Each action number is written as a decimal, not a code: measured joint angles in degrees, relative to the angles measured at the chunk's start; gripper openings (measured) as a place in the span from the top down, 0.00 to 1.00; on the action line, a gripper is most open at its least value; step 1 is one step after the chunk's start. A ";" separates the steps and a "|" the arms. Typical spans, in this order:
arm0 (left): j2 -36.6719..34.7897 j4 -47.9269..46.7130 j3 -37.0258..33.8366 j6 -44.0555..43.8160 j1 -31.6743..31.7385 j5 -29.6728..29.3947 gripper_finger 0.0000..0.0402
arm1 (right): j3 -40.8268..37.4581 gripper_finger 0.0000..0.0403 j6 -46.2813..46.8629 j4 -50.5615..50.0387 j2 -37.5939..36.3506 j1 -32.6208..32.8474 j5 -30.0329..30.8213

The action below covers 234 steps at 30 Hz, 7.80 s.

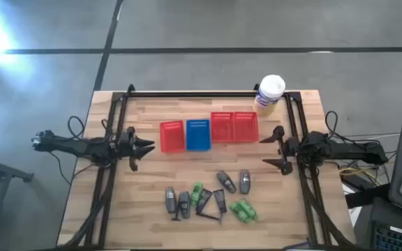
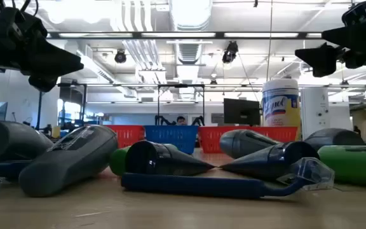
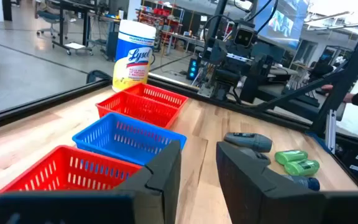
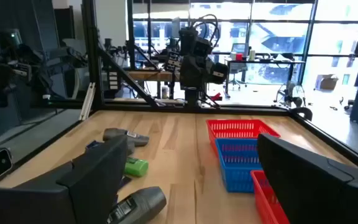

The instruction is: Pick & Place Travel size toiletries

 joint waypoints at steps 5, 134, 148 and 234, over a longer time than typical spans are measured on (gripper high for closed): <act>0.00 -0.01 0.02 0.00 0.00 0.00 0.73 | 0.01 0.11 0.00 -0.02 0.00 0.00 -0.01; 0.02 0.00 0.01 0.00 -0.01 0.00 0.73 | 0.00 0.24 53.90 0.11 0.32 -0.53 25.38; 0.02 0.00 0.02 0.00 0.00 0.00 0.73 | 0.00 0.32 53.81 0.11 0.32 -0.53 25.40; 0.02 -0.01 0.00 0.00 -0.02 0.00 0.73 | 52.37 0.08 94.39 -41.26 90.38 13.57 -12.13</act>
